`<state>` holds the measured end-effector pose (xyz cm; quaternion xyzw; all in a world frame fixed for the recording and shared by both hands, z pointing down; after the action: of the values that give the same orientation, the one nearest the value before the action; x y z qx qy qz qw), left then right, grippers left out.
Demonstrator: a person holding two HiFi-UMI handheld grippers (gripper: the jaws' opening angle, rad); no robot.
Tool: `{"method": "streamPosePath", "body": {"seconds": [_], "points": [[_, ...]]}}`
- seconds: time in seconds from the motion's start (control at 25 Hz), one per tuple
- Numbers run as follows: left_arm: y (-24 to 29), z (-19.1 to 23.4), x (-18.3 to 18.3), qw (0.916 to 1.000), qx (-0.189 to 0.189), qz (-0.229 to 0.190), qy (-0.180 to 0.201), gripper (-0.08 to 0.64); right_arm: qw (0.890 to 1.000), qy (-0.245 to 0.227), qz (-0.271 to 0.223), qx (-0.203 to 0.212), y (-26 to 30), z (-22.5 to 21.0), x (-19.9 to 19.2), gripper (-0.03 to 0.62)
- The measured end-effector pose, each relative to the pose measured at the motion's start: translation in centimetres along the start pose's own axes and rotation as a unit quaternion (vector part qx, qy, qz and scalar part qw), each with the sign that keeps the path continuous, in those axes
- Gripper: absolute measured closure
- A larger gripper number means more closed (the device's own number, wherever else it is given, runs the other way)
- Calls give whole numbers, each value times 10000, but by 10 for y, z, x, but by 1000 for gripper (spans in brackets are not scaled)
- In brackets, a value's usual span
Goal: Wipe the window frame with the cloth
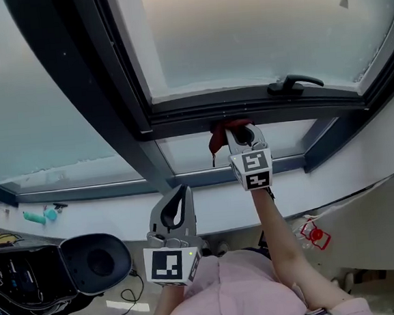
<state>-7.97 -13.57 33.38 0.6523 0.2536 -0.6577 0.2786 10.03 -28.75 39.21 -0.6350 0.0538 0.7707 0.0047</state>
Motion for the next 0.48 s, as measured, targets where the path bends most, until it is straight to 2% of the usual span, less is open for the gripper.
{"method": "streamPosePath", "body": {"seconds": [0.48], "points": [[9,-18,-1,9999,-114,3,5,563,9986,140,100,-499,-14,-55,-13,523]]}}
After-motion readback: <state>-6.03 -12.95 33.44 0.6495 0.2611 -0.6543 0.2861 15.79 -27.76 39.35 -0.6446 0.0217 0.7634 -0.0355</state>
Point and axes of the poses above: the fingertips, and each gripper's own axes: y forward along the fingers, z to its left, x out of its top, the point moved 3 cm from there along -y, backward along the fingers, and after that the axes turned 7 degrees about -x, right-handed, at the moved point
